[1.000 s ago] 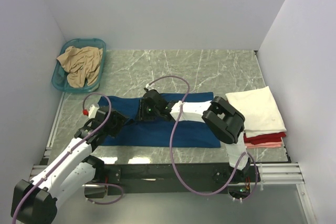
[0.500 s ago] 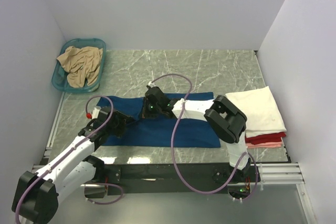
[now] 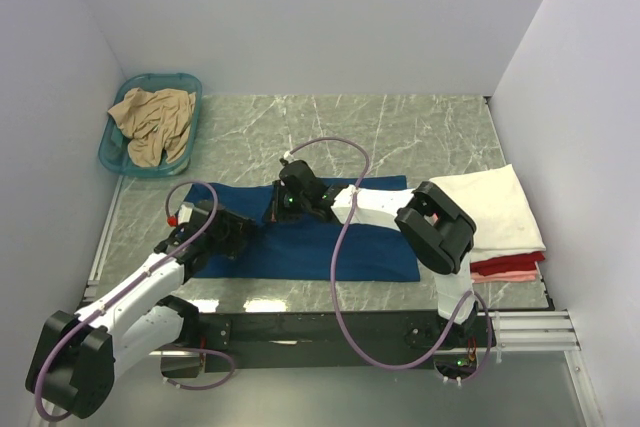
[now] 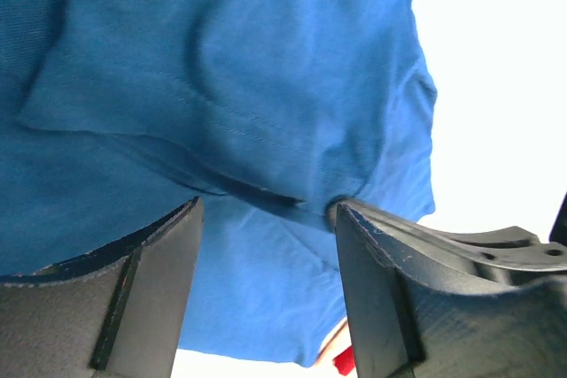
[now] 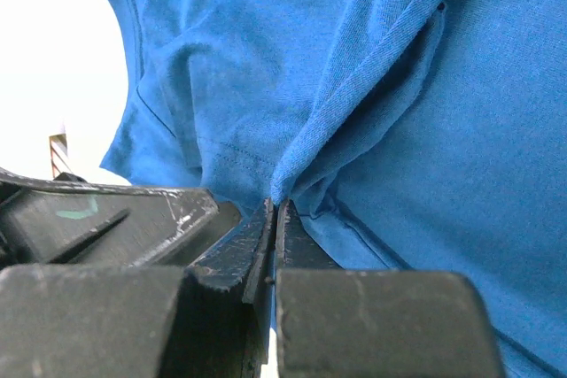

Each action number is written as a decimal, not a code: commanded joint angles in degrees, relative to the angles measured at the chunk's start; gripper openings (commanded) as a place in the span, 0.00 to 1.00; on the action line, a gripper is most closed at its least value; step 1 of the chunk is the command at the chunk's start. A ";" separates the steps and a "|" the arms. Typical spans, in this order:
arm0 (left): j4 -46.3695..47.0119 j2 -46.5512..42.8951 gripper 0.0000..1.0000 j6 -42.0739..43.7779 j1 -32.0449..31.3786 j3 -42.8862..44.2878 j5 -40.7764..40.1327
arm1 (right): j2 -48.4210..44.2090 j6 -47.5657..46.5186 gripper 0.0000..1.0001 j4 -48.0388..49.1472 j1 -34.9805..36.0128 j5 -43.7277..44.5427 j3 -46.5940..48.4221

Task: Fold and stack the t-shirts
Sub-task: Fold the tshirt

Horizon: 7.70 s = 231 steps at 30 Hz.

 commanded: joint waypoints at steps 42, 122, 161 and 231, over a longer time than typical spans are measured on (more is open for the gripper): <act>-6.57 9.32 0.01 19.64 3.38 17.67 -16.45 | -7.04 0.02 0.00 2.92 -1.34 -2.20 -2.44; -8.77 19.96 0.01 35.75 5.05 35.35 -13.12 | -1.68 -13.60 0.38 -19.67 -48.28 5.89 0.20; -11.76 9.59 0.01 36.46 7.96 28.67 -10.40 | -22.33 -12.90 0.00 -17.03 -47.40 7.65 -15.17; -29.25 -18.54 0.00 10.27 8.75 5.03 -13.03 | -57.48 -10.70 0.43 -19.49 -47.40 4.75 -45.34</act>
